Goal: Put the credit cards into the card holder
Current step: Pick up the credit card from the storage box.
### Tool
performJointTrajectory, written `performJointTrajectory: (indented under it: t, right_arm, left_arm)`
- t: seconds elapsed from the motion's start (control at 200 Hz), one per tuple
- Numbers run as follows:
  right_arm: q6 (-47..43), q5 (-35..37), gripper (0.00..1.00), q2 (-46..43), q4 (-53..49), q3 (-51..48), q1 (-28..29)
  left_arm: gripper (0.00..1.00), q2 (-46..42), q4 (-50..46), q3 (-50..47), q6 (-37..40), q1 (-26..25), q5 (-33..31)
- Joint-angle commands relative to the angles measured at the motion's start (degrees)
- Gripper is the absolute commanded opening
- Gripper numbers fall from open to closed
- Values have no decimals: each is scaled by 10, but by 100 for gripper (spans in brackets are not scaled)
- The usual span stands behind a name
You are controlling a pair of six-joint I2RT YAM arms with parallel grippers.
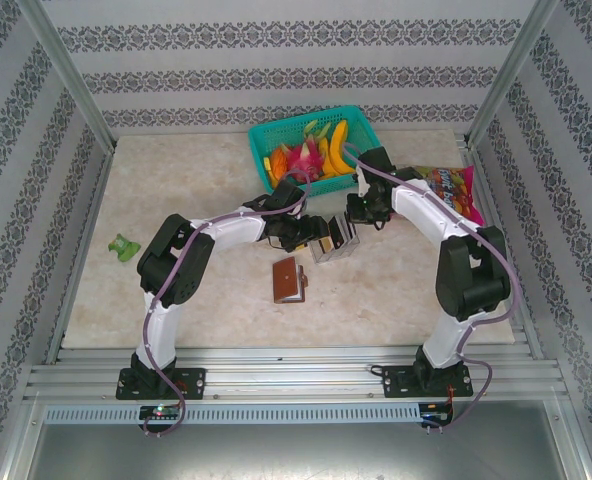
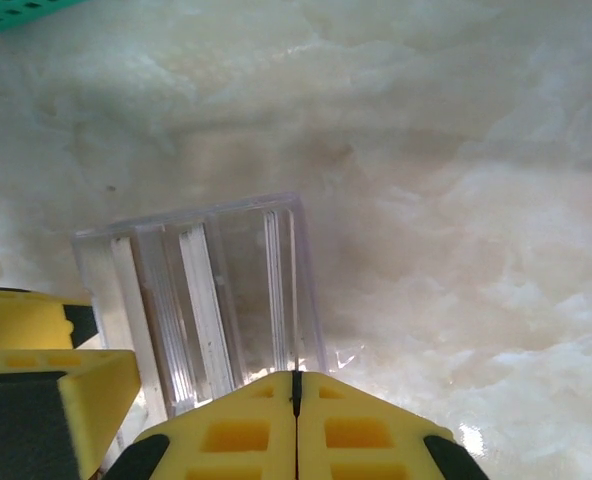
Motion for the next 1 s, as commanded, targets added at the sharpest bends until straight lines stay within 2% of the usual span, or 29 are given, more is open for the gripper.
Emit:
performJointTrajectory:
  t: [0.0, 0.53, 0.804, 0.994]
  right_arm:
    - [2, 10, 8, 19, -9, 9, 7]
    - [-10, 4, 7, 33, -30, 33, 42]
    - [-4, 126, 6, 33, -83, 71, 76]
    - [1, 151, 6, 18, -83, 65, 72]
  left_arm:
    - [70, 5, 18, -3, -6, -7, 9]
    - [70, 6, 21, -3, -8, -7, 9]
    - [70, 4, 23, -5, -9, -7, 7]
    - [70, 4, 26, -8, -9, -7, 9]
